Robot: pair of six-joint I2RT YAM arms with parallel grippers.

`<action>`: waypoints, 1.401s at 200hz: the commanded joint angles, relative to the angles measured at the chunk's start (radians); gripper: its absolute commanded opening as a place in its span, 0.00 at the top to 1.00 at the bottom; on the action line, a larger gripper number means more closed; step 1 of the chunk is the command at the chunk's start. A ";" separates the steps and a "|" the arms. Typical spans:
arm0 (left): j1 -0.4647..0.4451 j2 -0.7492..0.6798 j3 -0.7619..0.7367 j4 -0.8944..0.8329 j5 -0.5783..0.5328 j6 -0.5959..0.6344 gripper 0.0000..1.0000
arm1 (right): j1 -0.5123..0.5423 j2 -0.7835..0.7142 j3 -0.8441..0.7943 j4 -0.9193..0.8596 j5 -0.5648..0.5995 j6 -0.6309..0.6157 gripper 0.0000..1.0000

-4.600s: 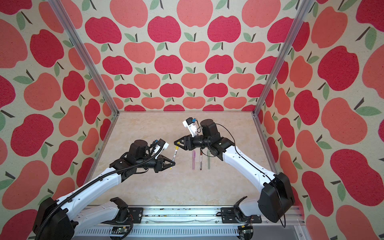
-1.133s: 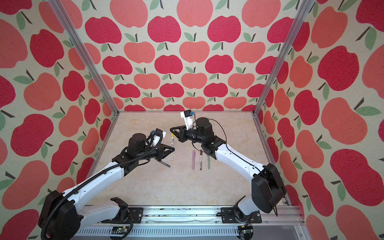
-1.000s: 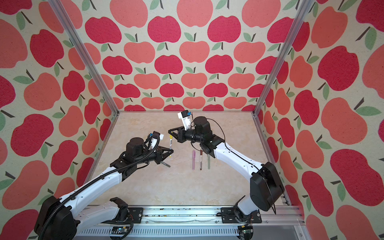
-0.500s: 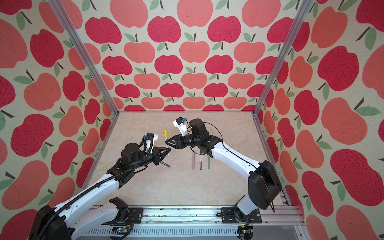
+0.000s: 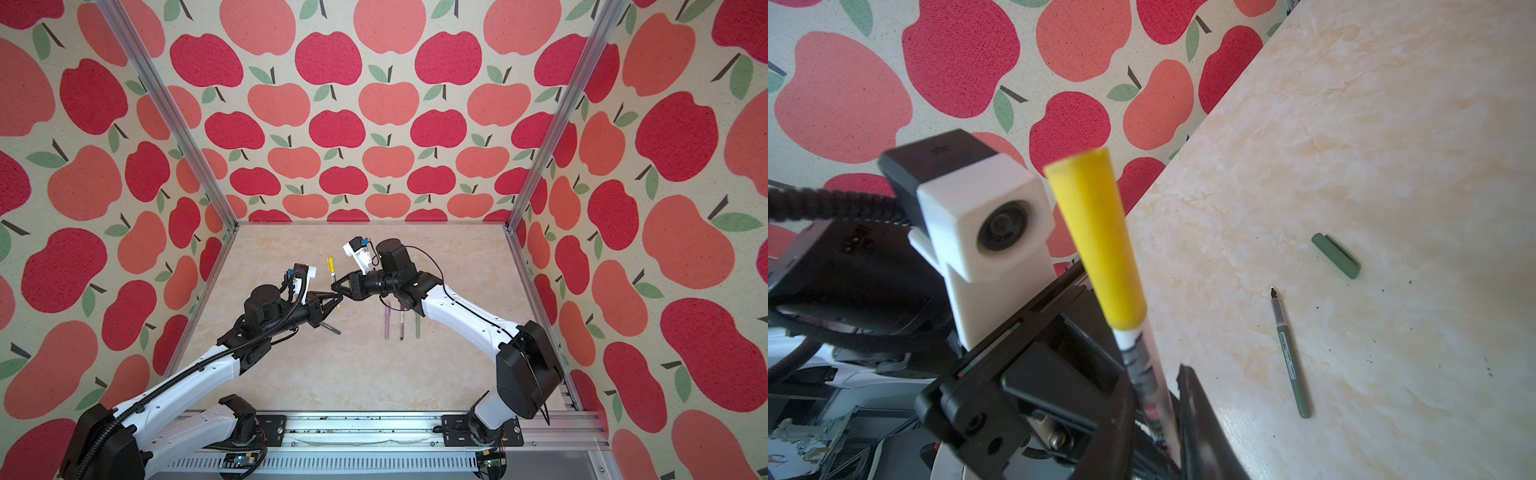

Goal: Insert the pens into the pen caps

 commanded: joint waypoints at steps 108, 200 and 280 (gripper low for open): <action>-0.008 -0.055 0.004 -0.024 -0.058 0.019 0.54 | -0.005 -0.006 0.003 -0.053 0.147 0.019 1.00; 0.031 -0.286 -0.047 -0.254 -0.302 0.102 0.01 | -0.016 0.107 -0.011 -0.343 0.345 0.111 0.99; 0.073 -0.234 -0.057 -0.225 -0.259 0.057 0.01 | -0.022 0.226 -0.084 -0.363 0.283 0.143 0.99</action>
